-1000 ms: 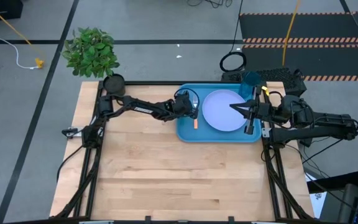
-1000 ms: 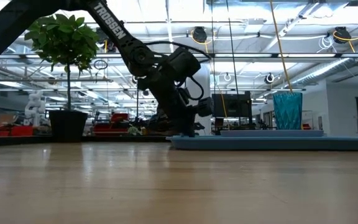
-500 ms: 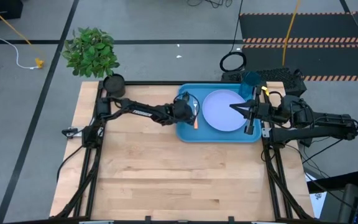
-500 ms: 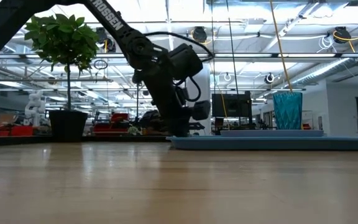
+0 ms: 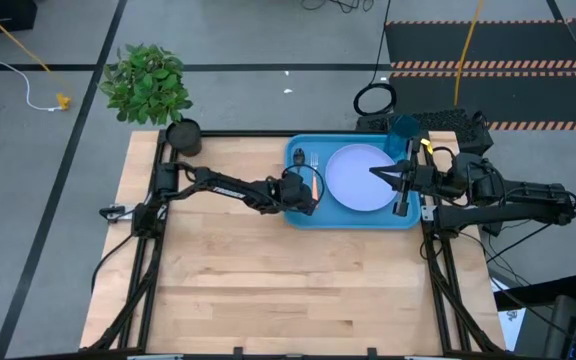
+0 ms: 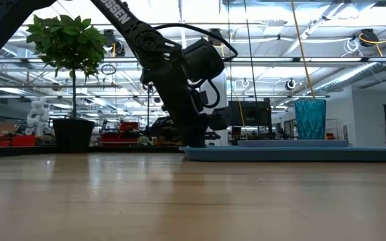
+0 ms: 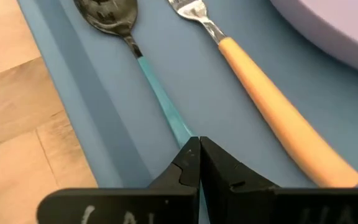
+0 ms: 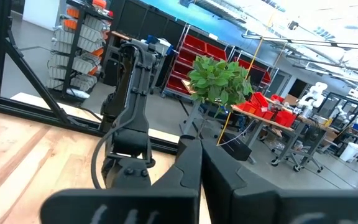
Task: Pick and place plate/cup/fork/spoon on tray
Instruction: Put the blue spoon on the blue tray to the left of the brown fork
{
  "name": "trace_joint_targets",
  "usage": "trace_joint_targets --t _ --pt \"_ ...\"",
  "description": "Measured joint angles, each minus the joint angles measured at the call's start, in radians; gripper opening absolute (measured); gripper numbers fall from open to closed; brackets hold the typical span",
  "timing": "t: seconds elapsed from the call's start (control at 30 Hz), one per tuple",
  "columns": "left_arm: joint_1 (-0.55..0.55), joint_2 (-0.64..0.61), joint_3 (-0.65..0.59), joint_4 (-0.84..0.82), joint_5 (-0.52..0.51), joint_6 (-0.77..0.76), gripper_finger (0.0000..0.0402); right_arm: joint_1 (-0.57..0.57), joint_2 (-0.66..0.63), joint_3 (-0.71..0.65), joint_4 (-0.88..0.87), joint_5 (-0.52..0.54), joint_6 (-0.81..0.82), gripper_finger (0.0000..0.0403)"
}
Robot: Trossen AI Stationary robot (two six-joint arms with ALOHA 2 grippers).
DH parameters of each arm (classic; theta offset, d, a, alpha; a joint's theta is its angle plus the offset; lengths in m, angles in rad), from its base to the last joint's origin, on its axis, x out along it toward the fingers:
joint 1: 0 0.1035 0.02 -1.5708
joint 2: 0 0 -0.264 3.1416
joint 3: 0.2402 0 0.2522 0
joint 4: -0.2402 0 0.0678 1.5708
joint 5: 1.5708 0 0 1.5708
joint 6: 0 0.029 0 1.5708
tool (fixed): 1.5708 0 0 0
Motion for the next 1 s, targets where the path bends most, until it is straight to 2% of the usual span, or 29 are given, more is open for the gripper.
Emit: trace_joint_targets --t 1.0 --pt "-0.036 -0.008 0.002 -0.038 0.048 0.027 0.0006 0.000 0.000 0.000 -0.005 -0.001 0.012 0.0000"
